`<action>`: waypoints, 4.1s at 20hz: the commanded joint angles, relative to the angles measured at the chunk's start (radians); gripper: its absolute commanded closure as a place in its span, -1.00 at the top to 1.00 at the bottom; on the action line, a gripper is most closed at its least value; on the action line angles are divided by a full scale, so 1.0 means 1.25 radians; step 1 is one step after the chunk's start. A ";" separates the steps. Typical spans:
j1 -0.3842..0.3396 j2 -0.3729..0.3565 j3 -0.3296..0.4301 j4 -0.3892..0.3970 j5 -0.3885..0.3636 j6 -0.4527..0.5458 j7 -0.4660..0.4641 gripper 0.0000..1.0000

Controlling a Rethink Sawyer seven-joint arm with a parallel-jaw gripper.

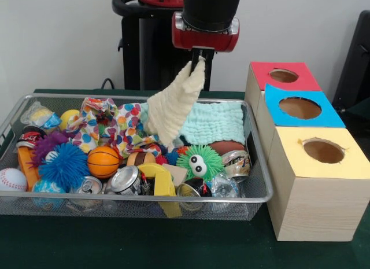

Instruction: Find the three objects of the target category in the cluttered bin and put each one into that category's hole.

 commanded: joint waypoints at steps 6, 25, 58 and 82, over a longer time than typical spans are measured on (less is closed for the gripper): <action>0.029 0.035 -0.026 0.050 0.059 -0.083 0.208 -1.00; 0.095 0.006 -0.094 0.085 0.127 -0.080 0.207 -1.00; -0.045 0.141 -0.046 0.049 0.063 -0.245 -0.019 1.00; -0.157 0.217 0.039 -0.038 -0.045 -0.224 -0.112 -1.00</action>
